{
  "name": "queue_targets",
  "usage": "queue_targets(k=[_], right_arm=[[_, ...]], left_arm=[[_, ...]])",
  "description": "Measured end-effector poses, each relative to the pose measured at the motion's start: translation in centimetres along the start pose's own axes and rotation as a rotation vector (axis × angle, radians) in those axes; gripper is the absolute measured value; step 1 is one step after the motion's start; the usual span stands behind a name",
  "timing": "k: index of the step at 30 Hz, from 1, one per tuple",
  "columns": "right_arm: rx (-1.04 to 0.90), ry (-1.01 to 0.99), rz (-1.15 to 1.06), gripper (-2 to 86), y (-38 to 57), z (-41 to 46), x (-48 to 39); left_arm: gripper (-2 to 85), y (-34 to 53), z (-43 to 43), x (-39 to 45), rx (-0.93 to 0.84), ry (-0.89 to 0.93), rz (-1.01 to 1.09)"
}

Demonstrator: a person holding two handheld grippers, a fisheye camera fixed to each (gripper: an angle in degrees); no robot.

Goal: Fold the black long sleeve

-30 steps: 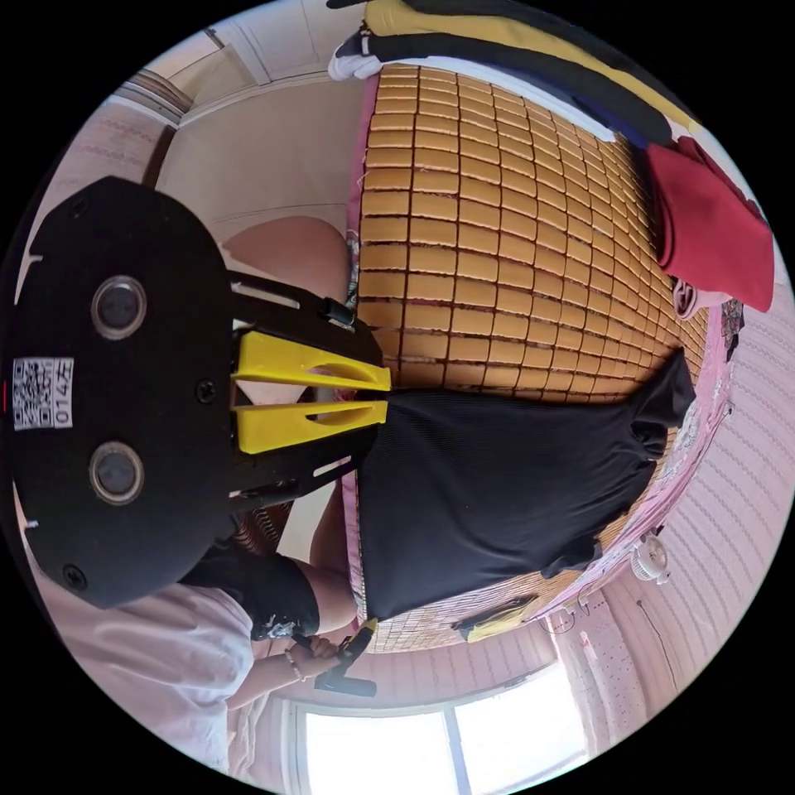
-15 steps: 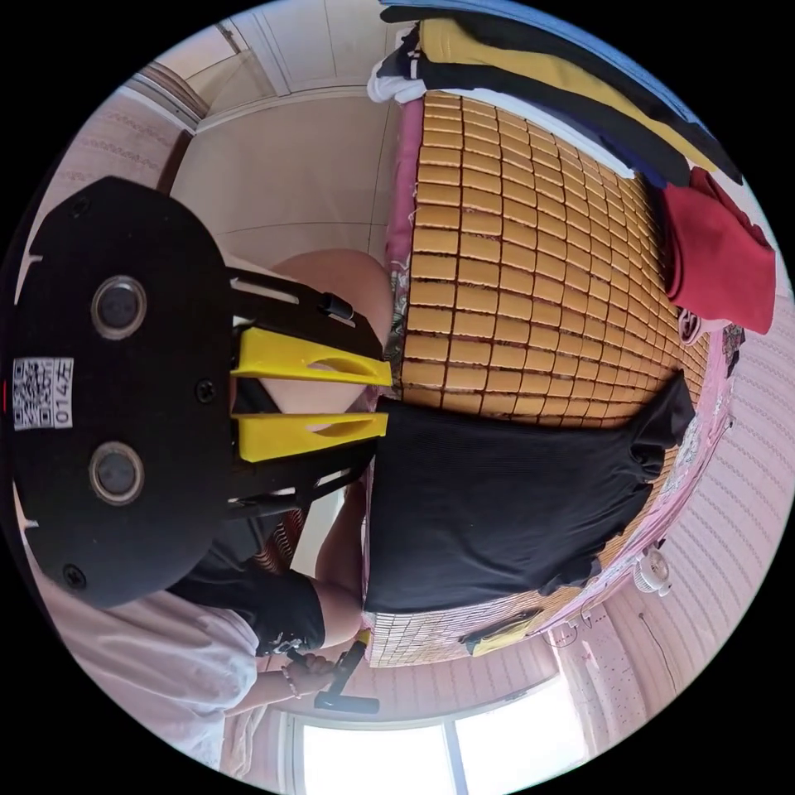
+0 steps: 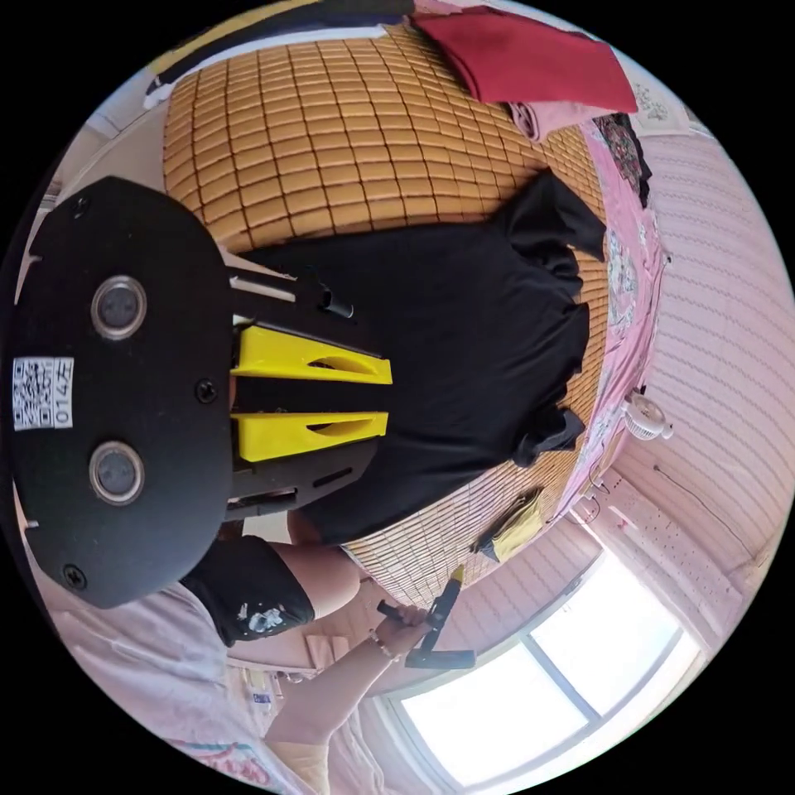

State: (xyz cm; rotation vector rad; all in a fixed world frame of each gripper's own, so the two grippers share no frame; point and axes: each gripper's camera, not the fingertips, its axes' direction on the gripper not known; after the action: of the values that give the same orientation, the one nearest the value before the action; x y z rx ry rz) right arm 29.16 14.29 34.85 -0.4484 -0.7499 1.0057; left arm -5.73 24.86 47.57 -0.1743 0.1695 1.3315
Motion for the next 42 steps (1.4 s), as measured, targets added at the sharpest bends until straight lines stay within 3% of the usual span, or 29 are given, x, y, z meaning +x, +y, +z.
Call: queue_targets(k=[8,14,16,20,24,27,29,32,36,39,42], right_arm=[[0.019,0.046,0.002,10.1,-14.8,9.3,3.5],[-0.002,0.224,0.121,11.9,-23.2,19.2,6.9],[-0.051,0.219,0.203,7.4,-24.2,21.9,8.4],[-0.036,0.132,0.166,0.8,-23.5,20.4,8.3],[0.107,0.066,0.132,0.2,-17.9,11.2,7.7],[0.15,0.188,0.119,0.7,-12.5,4.3,7.4],[0.073,0.25,0.161,1.7,-11.5,3.6,8.6],[0.013,0.114,0.136,7.0,-13.9,6.2,9.3],[-0.029,0.128,0.092,10.9,-20.7,14.2,8.5],[-0.075,0.128,0.153,10.5,-24.5,19.6,8.6],[-0.144,0.17,0.18,4.4,-26.3,22.1,8.5]], left_arm=[[3.5,-9.3,11.7,0.2,-0.128,-0.036,0.036],[-0.6,-10.6,12.6,-0.1,-0.048,0.021,0.082],[-0.7,-11.3,12.8,-0.1,-0.056,0.028,0.067],[-0.7,-13.4,13.3,-0.1,-0.107,0.055,0.013],[-0.6,-15.7,13.7,0.5,-0.181,0.056,-0.003],[-0.4,-17.4,13.7,1.5,-0.25,0.051,-0.026],[-0.5,-18.7,13.5,2.4,-0.249,0.066,-0.036],[-0.7,-21.1,13.6,3.9,-0.23,0.062,-0.038],[-0.8,-24.4,14.7,5.6,-0.189,0.036,-0.021],[-0.8,-26.2,16.5,6.4,-0.21,0.021,-0.01],[-0.9,-26.8,18.2,6.6,-0.253,0.011,-0.043]])
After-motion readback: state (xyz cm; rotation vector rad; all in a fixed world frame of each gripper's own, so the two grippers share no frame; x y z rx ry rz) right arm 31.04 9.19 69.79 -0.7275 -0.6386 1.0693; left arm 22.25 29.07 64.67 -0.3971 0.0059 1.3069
